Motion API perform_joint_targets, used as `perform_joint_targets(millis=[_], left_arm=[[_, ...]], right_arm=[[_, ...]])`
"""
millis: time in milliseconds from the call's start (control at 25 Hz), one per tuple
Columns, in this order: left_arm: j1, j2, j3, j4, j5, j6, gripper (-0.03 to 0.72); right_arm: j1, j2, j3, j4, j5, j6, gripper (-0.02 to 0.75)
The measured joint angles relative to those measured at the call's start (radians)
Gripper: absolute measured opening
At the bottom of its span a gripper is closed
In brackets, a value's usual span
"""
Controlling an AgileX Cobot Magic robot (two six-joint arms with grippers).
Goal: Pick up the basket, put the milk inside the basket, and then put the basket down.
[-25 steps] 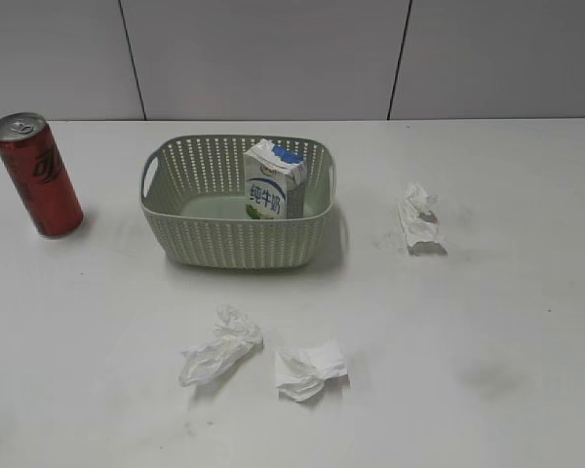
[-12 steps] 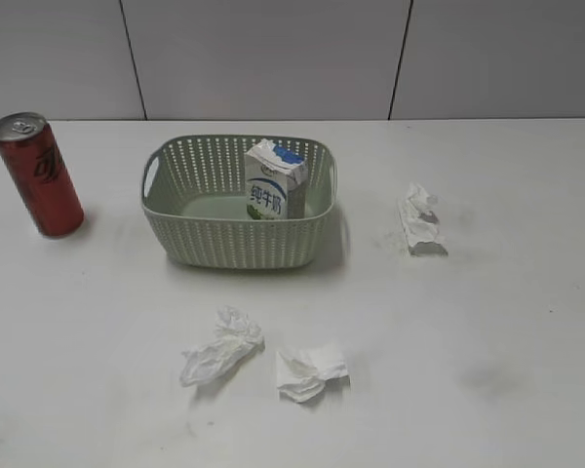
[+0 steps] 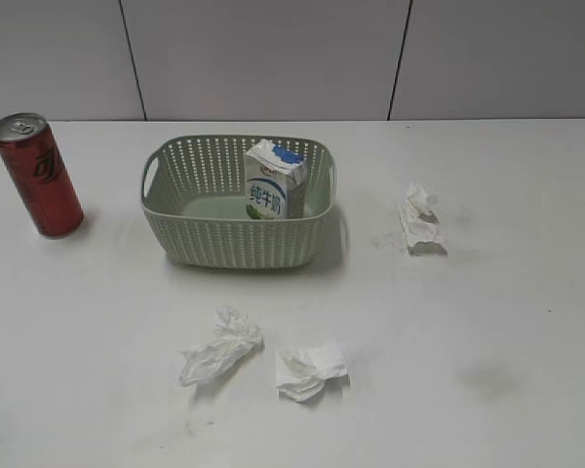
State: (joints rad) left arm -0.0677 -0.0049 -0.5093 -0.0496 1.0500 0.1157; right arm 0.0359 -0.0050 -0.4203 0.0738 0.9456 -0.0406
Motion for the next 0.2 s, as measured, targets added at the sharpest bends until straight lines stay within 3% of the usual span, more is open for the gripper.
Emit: perform_joint_targets(millis=[200], left_arm=[[0.000,0.000,0.000,0.000,0.000,0.000,0.458]], right_arm=[[0.000,0.000,0.000,0.000,0.000,0.000,0.581]])
